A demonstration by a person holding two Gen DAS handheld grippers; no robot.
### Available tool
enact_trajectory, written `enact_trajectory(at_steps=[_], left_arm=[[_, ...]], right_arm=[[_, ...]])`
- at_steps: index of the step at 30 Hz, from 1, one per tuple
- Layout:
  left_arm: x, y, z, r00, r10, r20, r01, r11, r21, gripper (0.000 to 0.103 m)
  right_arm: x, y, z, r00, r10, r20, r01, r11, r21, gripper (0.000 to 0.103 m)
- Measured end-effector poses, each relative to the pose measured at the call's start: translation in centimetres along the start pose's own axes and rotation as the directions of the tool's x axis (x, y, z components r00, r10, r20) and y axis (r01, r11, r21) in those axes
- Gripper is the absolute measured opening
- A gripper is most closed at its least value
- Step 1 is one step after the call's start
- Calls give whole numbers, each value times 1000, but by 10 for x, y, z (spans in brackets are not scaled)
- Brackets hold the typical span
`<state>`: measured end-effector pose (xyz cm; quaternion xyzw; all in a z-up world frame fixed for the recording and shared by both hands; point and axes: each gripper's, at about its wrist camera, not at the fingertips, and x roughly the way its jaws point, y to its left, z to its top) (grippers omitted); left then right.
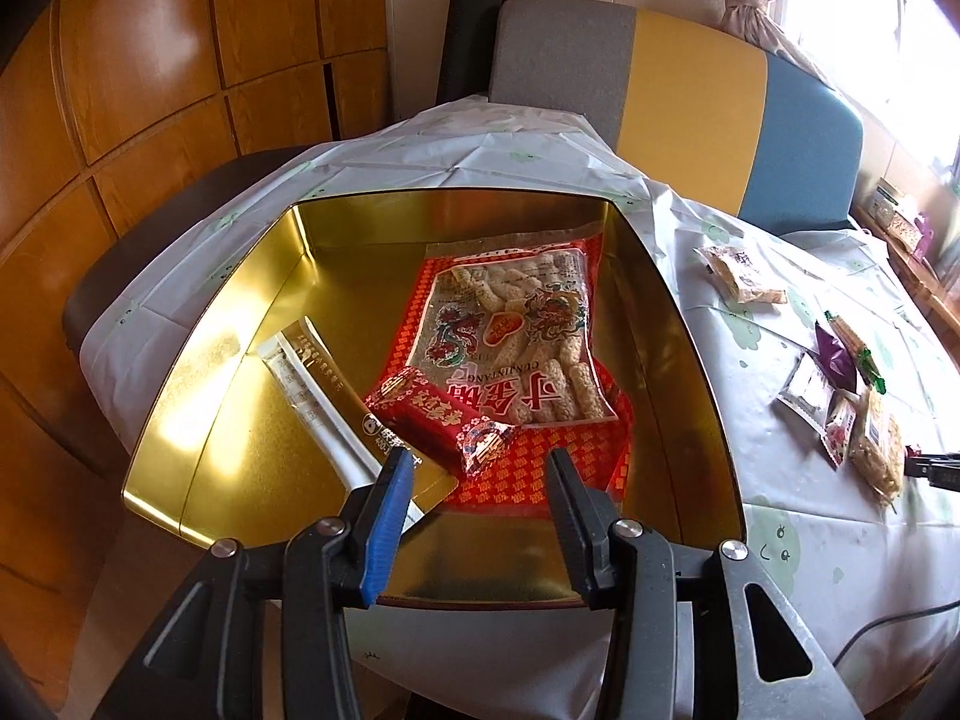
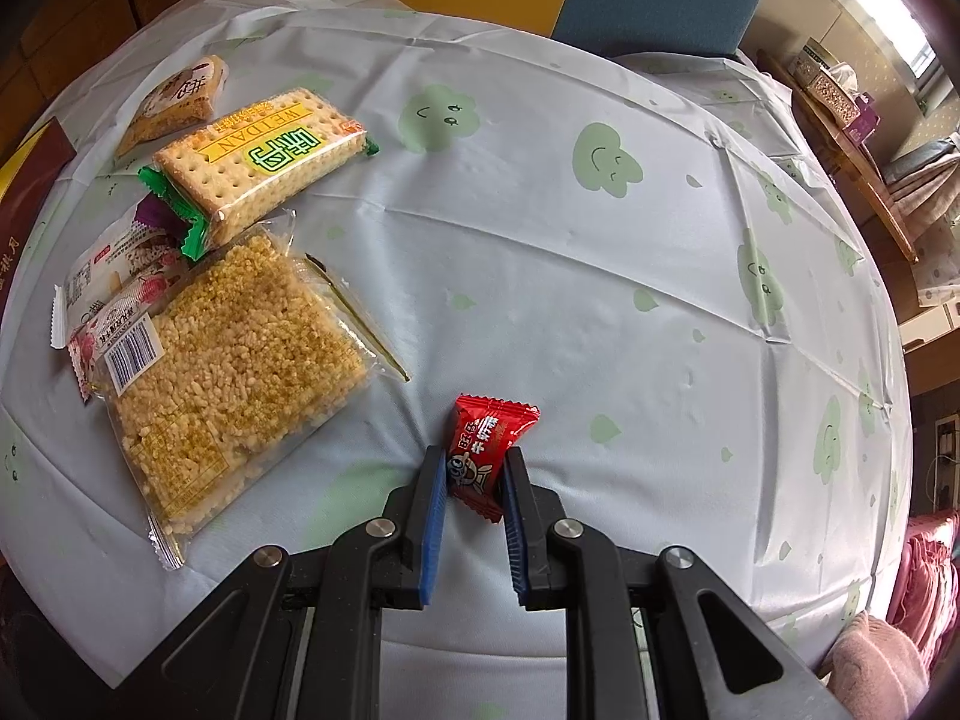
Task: Organize snacks
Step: 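Release the red candy bar into the box with the left gripper, then drop the small red candy into the box with the right gripper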
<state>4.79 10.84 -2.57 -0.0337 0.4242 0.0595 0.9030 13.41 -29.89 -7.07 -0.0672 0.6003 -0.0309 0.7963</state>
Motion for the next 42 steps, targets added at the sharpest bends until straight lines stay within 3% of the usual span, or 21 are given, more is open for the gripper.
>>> enact_trajectory(at_steps=[7, 10, 17, 24, 27, 31, 35, 38, 40, 42], left_arm=[[2, 9, -2, 1000, 15, -7, -15, 1000, -22, 46], [4, 19, 0, 1000, 24, -19, -25, 998, -55, 46], [4, 45, 4, 997, 80, -2, -80, 989, -125, 46], [2, 63, 8, 994, 110, 9, -106, 979, -172, 46], [1, 67, 8, 993, 114, 11, -110, 977, -182, 46], [2, 69, 9, 994, 113, 10, -109, 976, -189, 46], [2, 70, 9, 993, 115, 8, -111, 975, -193, 46], [5, 70, 8, 994, 113, 2, -111, 975, -193, 46], [5, 69, 8, 993, 114, 1, -112, 976, -188, 46], [5, 66, 7, 993, 116, 2, -114, 977, -179, 46]], right_arm=[[-6, -1, 1, 1000, 8, 21, -8, 1000, 14, 17], [-17, -3, 3, 997, 31, 72, -33, 999, 29, 17], [-63, 23, 4, 968, 152, 200, -150, 988, -28, 17], [-126, 125, 5, 872, 404, 276, -338, 906, -256, 17], [-142, 178, 7, 825, 501, 264, -399, 845, -356, 17], [-146, 241, 7, 791, 573, 213, -441, 776, -450, 18], [-132, 286, 2, 801, 584, 133, -451, 734, -509, 19], [-116, 302, -4, 837, 541, 86, -424, 739, -523, 21], [-111, 302, -6, 842, 534, 71, -427, 743, -516, 30], [-109, 298, -7, 840, 538, 71, -434, 745, -507, 32]])
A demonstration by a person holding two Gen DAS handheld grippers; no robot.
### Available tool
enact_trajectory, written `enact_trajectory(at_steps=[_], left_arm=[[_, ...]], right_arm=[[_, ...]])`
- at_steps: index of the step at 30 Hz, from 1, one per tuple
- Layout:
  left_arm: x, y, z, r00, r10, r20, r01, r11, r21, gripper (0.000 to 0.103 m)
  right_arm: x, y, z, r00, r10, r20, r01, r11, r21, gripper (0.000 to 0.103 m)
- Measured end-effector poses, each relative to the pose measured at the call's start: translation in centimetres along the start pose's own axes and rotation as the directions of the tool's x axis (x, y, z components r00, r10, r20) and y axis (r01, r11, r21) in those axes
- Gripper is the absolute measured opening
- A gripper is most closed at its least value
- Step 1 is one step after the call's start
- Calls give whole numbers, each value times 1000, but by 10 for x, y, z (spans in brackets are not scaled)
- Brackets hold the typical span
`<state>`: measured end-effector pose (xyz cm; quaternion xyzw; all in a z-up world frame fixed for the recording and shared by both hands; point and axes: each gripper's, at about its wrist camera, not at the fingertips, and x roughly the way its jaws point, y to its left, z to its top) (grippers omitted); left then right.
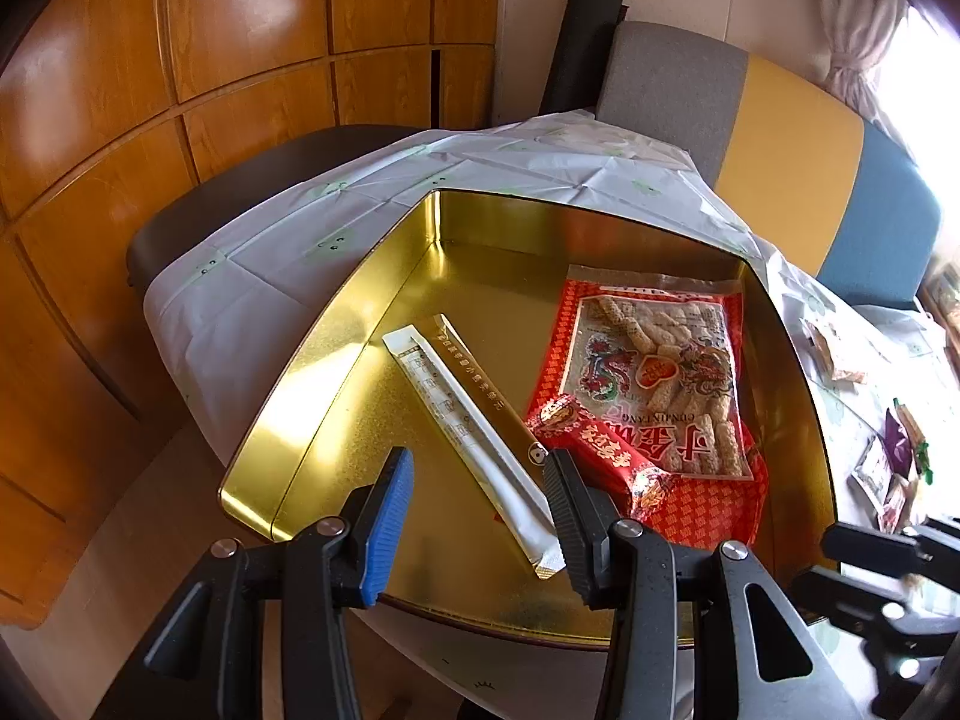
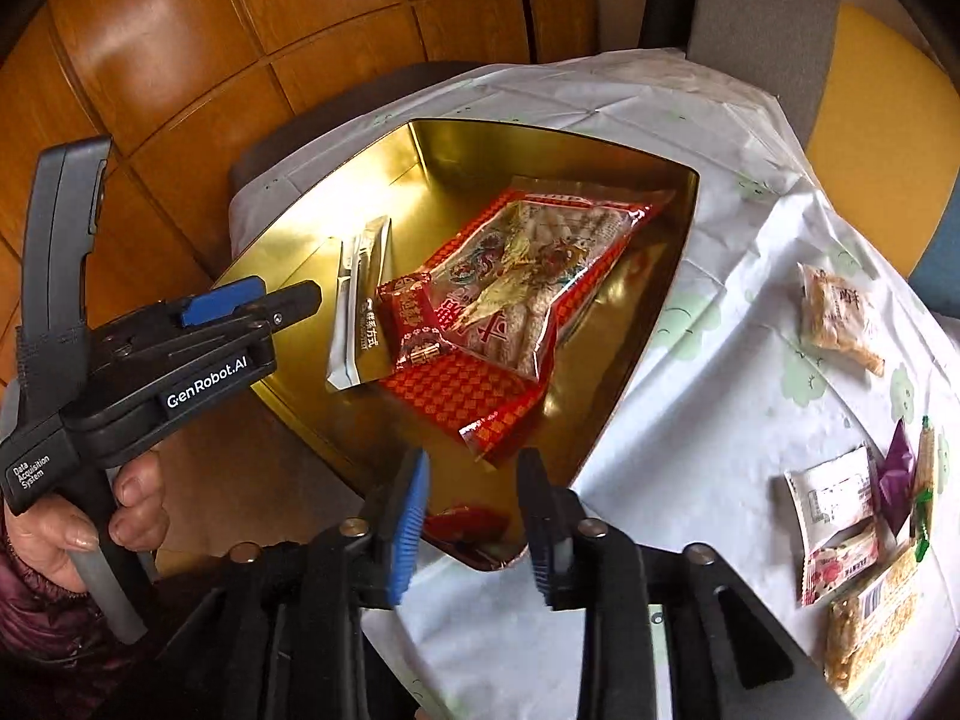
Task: Organize snacks
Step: 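Drop the small red candy into the box with the right gripper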
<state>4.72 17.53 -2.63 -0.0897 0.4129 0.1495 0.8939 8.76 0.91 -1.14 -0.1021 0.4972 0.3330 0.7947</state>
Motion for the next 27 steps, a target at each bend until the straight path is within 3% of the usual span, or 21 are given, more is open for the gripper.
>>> enact_trajectory(at_steps=[11, 15, 18, 27], left_arm=[[-5, -14, -6, 1000, -5, 9, 5, 999, 53, 46], [-7, -19, -7, 1000, -12, 17, 11, 997, 72, 47], [-9, -20, -9, 999, -30, 11, 29, 997, 70, 55], [-10, -28, -12, 999, -26, 20, 24, 995, 97, 55]], right_arm=[[-23, -13, -9, 997, -5, 73, 2, 999, 51, 32], [-28, -16, -13, 995, -27, 92, 21, 998, 63, 32], [-33, -18, -16, 993, -49, 105, 42, 997, 65, 32], [-52, -40, -27, 984, -119, 131, 105, 989, 106, 32]])
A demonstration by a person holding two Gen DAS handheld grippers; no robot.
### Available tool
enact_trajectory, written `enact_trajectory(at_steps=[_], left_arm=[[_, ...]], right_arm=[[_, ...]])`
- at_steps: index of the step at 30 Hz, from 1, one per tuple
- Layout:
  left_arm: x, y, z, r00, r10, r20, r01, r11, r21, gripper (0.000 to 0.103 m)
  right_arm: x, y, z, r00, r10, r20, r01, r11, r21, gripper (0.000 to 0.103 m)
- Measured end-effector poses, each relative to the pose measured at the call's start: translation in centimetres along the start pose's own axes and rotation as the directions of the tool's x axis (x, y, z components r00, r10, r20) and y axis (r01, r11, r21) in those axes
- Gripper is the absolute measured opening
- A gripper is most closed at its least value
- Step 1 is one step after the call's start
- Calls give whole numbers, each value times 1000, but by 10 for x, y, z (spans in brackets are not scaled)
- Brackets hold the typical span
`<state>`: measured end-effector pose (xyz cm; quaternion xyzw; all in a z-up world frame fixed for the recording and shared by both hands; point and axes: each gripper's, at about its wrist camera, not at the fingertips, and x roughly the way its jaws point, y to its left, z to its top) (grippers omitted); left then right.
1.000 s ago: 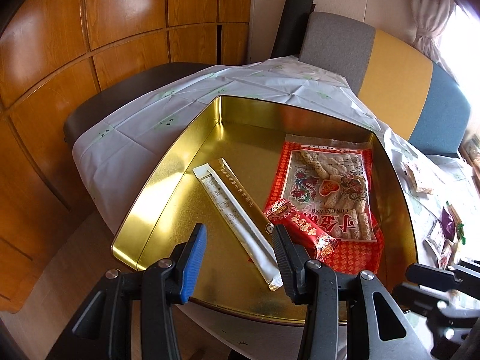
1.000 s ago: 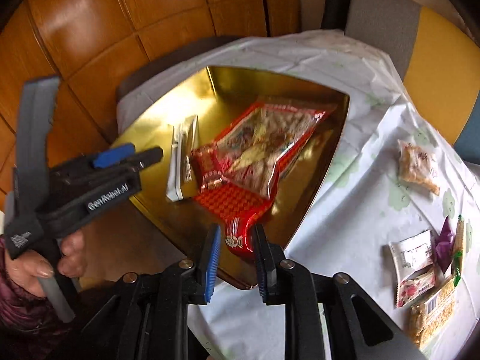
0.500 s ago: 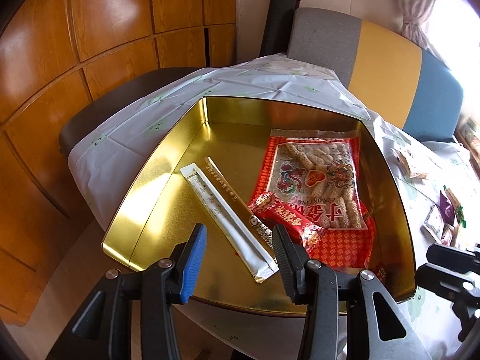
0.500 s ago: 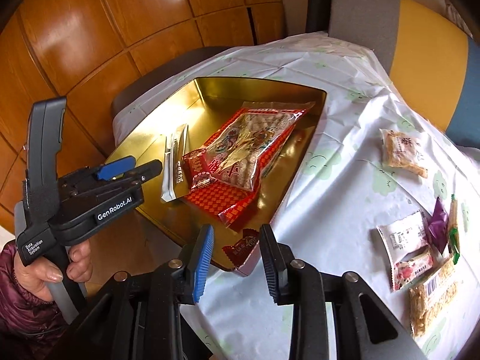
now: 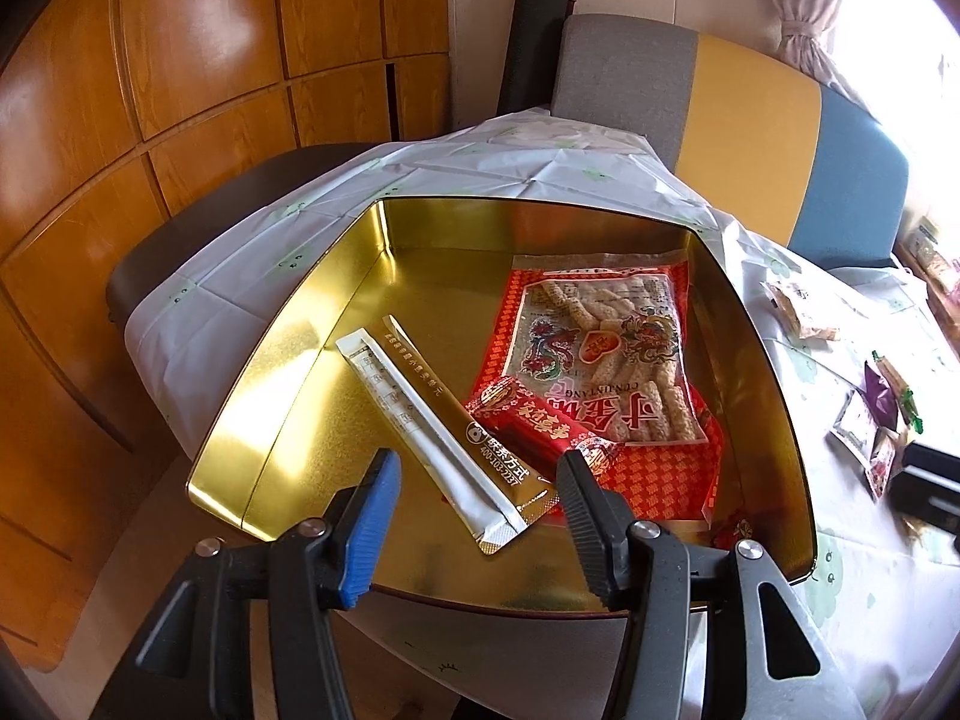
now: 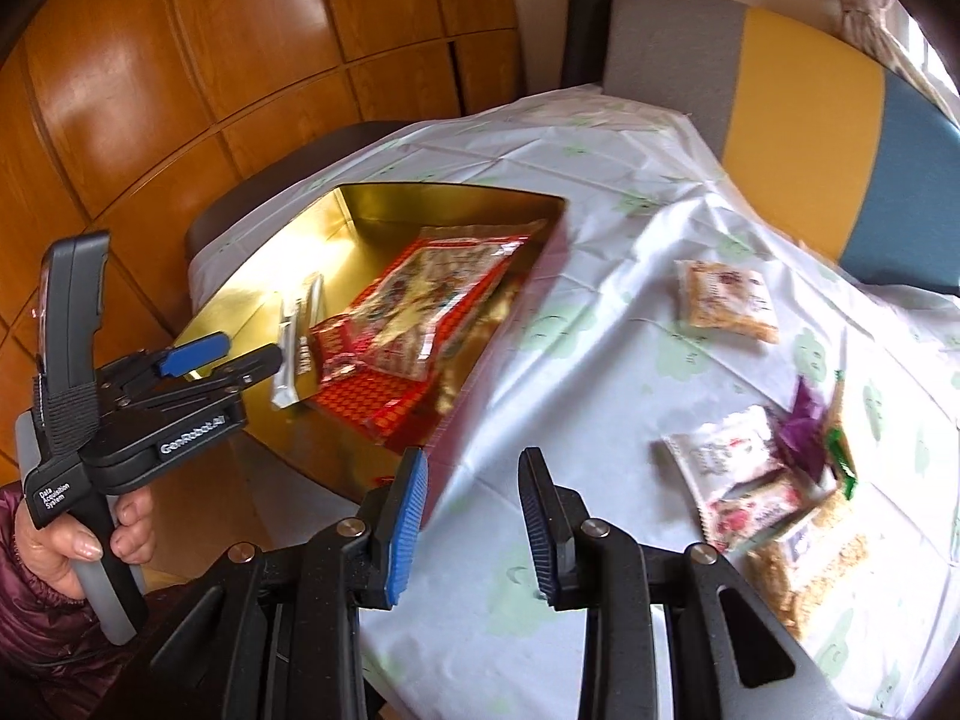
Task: Organize snacks
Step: 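Drop the small red candy into the box with the right gripper, then move both grippers back over the remaining snacks on the table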
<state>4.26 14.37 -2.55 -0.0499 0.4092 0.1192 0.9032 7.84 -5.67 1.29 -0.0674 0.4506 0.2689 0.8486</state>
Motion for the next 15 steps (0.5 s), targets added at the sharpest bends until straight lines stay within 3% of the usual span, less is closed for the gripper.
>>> enact_trajectory(at_steps=[15], left_arm=[[0, -14, -3, 1000, 2, -3, -2, 999, 53, 55]], right_arm=[[-38, -84, -18, 984, -178, 10, 176, 979, 106, 32]])
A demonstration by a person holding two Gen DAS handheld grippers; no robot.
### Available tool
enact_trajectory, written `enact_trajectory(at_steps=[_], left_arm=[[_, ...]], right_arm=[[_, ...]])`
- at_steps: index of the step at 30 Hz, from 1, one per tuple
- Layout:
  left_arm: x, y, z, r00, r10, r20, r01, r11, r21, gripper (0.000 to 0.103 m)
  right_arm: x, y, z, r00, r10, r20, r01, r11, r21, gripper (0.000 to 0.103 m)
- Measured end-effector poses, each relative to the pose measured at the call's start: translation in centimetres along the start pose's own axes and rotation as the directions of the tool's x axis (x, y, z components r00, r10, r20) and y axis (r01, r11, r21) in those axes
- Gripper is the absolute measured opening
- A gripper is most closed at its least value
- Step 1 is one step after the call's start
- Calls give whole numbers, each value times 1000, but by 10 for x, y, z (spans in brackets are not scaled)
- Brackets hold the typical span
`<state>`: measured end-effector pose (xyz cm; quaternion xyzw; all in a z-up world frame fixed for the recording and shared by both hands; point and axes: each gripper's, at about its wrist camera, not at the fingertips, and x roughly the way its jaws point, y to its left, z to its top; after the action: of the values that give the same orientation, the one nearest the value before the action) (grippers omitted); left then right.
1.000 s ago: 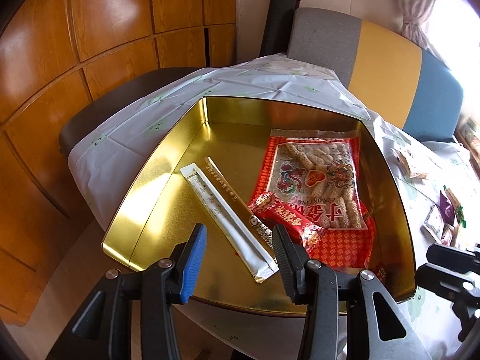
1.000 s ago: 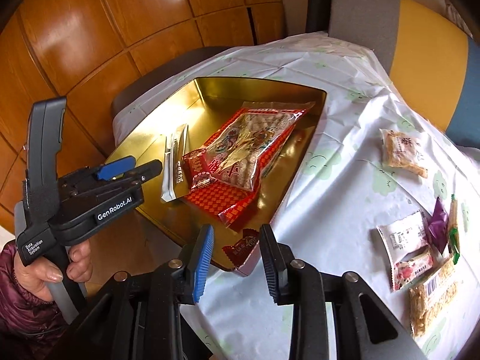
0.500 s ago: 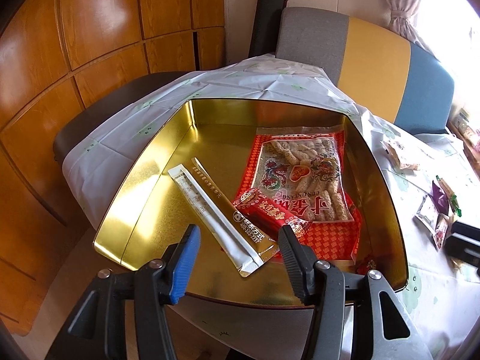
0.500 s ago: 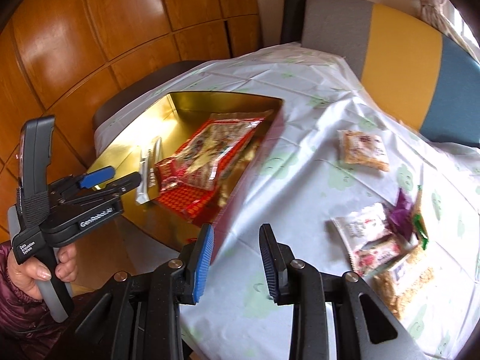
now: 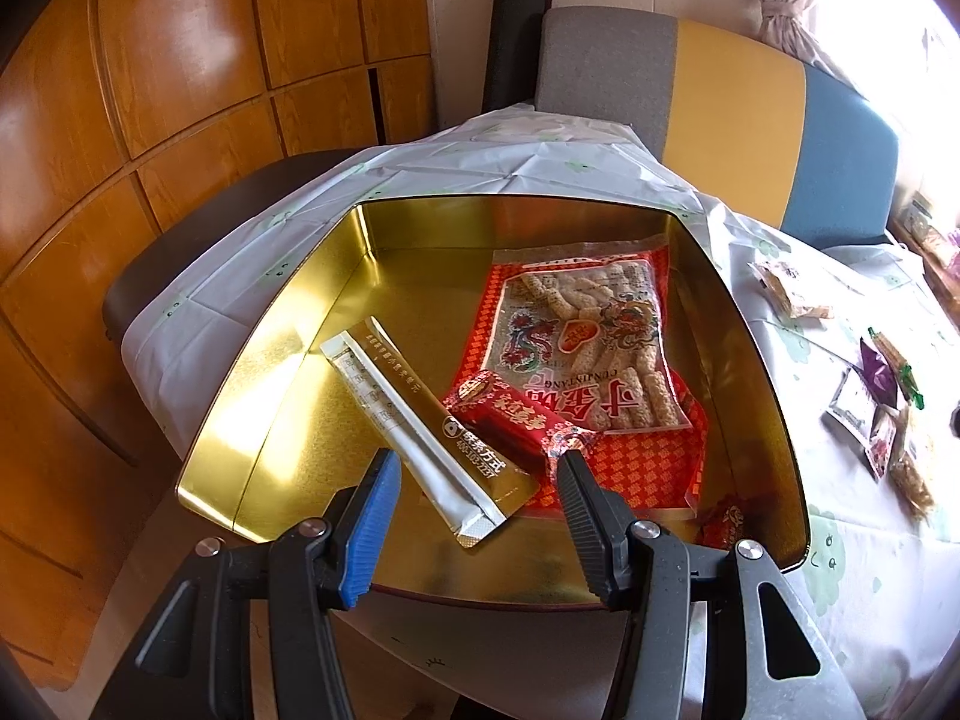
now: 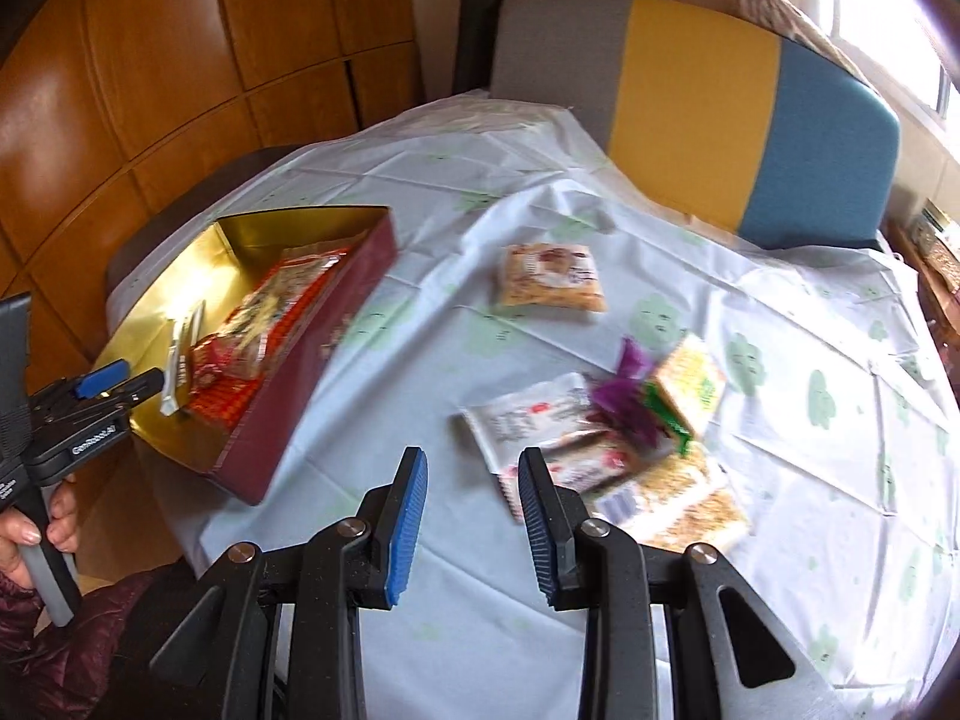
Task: Organize snacks
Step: 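Move both grippers back over the remaining snacks on the table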
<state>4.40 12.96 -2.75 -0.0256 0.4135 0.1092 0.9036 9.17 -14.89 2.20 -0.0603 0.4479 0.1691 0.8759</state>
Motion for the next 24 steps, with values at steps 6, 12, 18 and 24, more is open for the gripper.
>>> enact_trajectory(at_steps=[6, 12, 18, 24], left_arm=[[-3, -7, 0, 1000, -10, 7, 10, 1000, 26, 55], [-7, -19, -3, 999, -32, 18, 31, 997, 69, 55], [-15, -40, -6, 997, -69, 21, 65, 988, 139, 55], [-25, -74, -8, 991, -132, 6, 128, 973, 193, 58]], right_arm=[[-6, -38, -6, 997, -74, -14, 74, 997, 38, 32], [-2, -76, -16, 986, -151, -67, 156, 986, 67, 35], [3, -137, -35, 963, -240, -123, 261, 944, 201, 36], [12, -190, -55, 922, -285, -261, 372, 835, 405, 36]])
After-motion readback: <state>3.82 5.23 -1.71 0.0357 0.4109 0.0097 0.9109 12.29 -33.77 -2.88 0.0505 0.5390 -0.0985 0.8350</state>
